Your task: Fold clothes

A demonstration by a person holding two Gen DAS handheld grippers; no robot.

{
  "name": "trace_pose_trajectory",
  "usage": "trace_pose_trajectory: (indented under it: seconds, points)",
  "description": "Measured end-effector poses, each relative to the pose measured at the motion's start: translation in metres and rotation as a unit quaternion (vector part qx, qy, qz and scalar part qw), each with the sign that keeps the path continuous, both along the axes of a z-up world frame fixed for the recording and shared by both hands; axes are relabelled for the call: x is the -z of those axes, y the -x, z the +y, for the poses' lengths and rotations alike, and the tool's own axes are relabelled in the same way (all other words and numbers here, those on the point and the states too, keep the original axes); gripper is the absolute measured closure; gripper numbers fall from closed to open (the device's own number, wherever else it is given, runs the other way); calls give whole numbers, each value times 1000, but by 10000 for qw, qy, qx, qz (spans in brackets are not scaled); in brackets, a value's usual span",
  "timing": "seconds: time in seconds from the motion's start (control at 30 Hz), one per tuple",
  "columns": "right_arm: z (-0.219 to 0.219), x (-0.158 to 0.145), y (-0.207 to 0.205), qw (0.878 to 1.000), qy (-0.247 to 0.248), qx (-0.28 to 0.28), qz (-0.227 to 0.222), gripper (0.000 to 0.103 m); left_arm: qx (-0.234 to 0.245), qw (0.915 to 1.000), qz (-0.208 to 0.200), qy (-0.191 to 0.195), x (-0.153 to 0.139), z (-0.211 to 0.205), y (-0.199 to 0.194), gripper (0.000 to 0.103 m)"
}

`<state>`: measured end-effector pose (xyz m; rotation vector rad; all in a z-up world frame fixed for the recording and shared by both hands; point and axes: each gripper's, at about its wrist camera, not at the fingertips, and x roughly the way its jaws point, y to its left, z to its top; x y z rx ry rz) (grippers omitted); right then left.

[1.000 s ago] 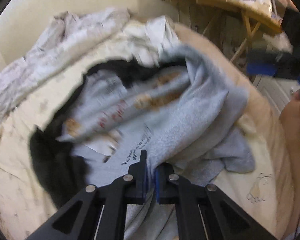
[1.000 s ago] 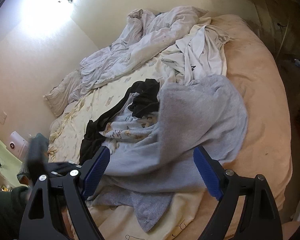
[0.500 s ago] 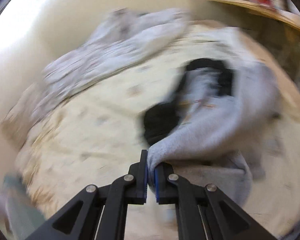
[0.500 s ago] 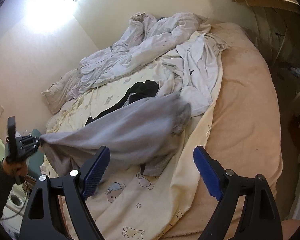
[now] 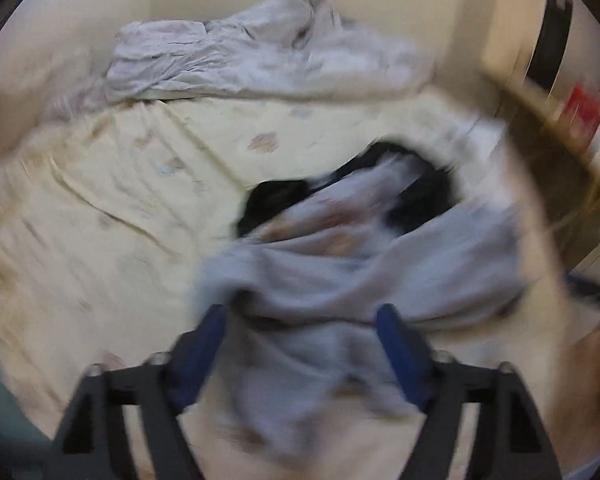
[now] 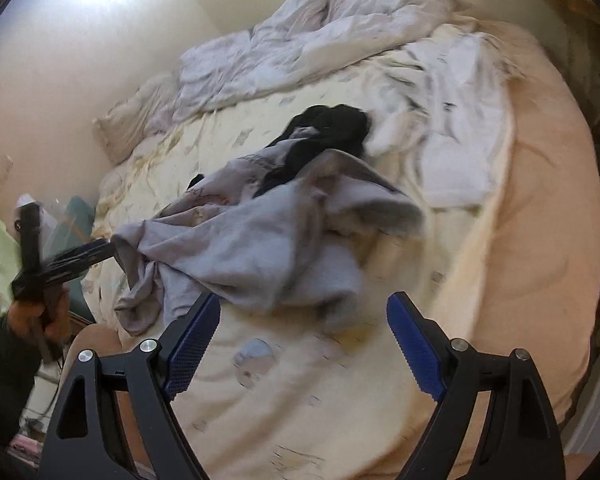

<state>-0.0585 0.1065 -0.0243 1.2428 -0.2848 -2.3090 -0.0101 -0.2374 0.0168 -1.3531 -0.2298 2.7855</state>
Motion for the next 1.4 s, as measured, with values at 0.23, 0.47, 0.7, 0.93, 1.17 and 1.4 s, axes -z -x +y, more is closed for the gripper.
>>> trace_pose_trajectory:
  seconds: [0.23, 0.47, 0.7, 0.93, 1.17, 1.4]
  points:
    - [-79, 5, 34, 9943, -1063, 20, -74, 14, -882, 9943, 255, -543, 36, -8, -28, 24]
    - [-93, 54, 64, 9862, -1290, 410, -955, 14, -1096, 9898, 265, -870, 44, -29, -20, 24]
    - [-92, 64, 77, 9826, -1412, 329, -1162, 87, -1223, 9864, 129, -1085, 52, -36, -17, 24]
    - [-98, 32, 49, 9885, -1396, 164, -549, 95, -880, 9917, 250, -899, 43, -20, -30, 24]
    - [-87, -17, -27, 9954, -855, -428, -76, 95, -872, 9919, 555, -735, 33, -10, -29, 24]
    - [-82, -16, -100, 9881, -788, -1193, -562, 98, -873, 9868, 890, -1033, 21, -16, -36, 24]
